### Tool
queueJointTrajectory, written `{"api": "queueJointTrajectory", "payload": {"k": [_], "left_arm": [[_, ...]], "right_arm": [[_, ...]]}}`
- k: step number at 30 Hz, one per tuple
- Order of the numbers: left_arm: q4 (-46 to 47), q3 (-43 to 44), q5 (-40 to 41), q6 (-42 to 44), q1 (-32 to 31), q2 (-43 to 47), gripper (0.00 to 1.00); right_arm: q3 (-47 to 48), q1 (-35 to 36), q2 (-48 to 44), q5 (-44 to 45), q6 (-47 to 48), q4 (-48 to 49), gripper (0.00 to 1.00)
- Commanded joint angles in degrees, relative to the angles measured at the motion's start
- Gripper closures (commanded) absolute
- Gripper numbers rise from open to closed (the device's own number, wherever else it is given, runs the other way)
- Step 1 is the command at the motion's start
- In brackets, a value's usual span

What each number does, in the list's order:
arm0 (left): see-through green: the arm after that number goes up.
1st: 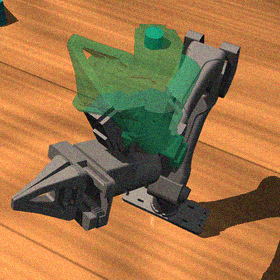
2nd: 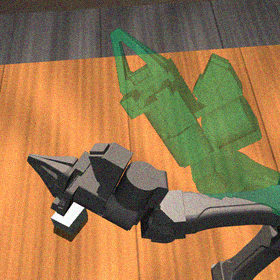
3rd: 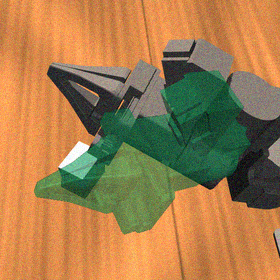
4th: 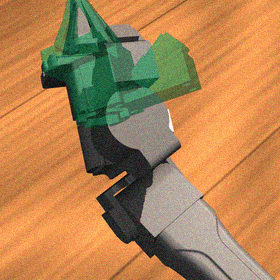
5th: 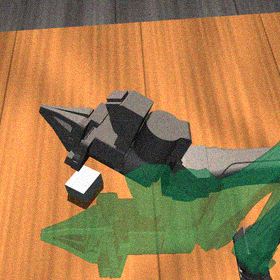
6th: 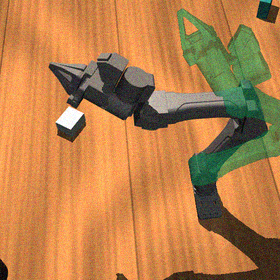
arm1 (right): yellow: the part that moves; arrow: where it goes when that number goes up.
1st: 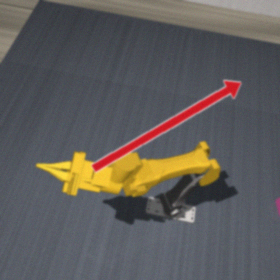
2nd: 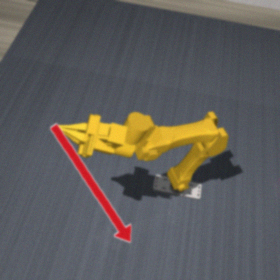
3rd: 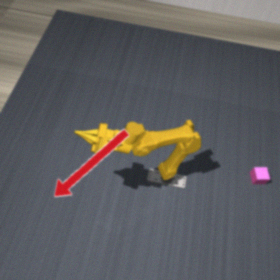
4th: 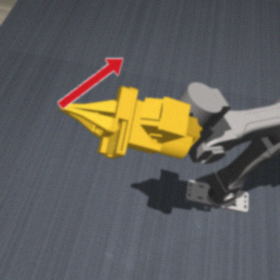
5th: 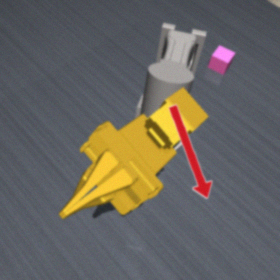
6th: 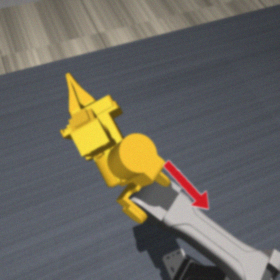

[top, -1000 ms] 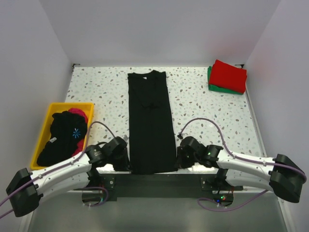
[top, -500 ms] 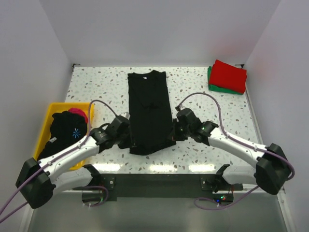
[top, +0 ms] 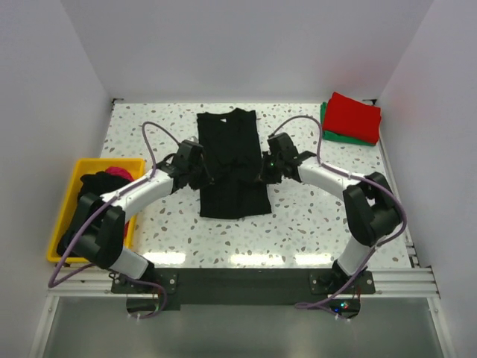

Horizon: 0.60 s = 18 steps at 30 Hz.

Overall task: Fold and stack the t-shirts
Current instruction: Fold the tshirt

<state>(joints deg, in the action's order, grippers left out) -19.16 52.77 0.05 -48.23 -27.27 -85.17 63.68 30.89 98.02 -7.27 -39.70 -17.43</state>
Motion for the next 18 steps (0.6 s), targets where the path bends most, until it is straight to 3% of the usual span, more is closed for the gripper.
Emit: {"api": "queueJointTrajectory", "payload": {"k": [1, 18], "left_arm": [[3.8, 4.4, 0.8, 0.4, 1.9, -3.0, 1.00], [0.6, 13.6, 3.4, 1.0, 7.2, -11.1, 1.00]], "right_arm": [[5.6, -2.1, 2.3, -2.0, 1.4, 2.1, 1.00], [14.5, -8.7, 10.8, -7.0, 0.5, 3.1, 1.00]]}}
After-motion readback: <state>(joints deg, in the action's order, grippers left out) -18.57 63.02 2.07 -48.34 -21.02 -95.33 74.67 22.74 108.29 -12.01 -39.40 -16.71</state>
